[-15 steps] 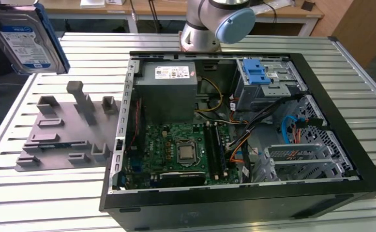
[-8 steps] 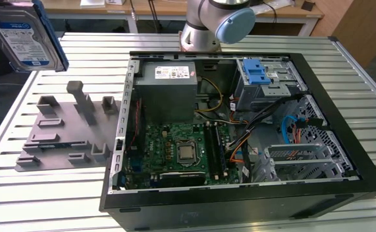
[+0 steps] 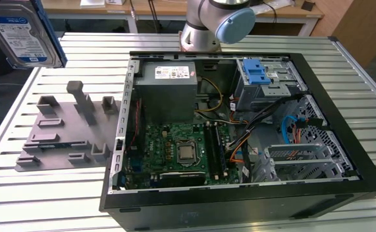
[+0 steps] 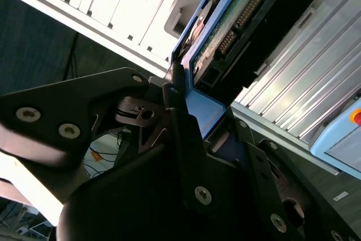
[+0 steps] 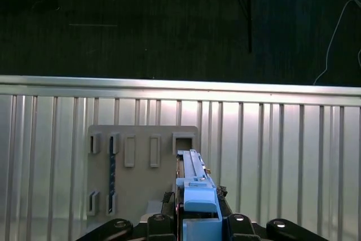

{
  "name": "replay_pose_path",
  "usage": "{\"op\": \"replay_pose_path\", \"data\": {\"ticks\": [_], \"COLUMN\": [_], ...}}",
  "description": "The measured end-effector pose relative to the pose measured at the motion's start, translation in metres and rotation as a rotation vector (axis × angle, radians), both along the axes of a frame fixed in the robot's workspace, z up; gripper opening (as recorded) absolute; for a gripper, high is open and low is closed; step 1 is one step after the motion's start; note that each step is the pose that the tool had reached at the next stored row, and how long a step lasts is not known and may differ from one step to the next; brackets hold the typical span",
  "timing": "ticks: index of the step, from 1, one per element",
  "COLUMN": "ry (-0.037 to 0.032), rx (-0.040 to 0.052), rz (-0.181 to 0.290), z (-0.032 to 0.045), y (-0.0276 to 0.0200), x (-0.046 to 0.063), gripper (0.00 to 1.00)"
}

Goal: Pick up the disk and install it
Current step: 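Pick up the disk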

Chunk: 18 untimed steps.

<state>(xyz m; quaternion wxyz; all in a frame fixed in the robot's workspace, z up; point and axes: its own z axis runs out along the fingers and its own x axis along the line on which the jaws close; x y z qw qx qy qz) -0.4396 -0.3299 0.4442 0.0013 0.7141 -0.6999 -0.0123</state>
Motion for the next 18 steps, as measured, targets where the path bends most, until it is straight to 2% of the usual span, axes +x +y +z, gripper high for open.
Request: {"op": "replay_pose_path", "data": {"ticks": [13,18], "ry": [0.0001,0.0], "rx": [0.0,0.0001], "rz": [0.0,0.0], "z": [0.022,0.0282], "y": [0.0,0.0], "x": [0.0,0.0], "gripper": [0.37,0.37]}}
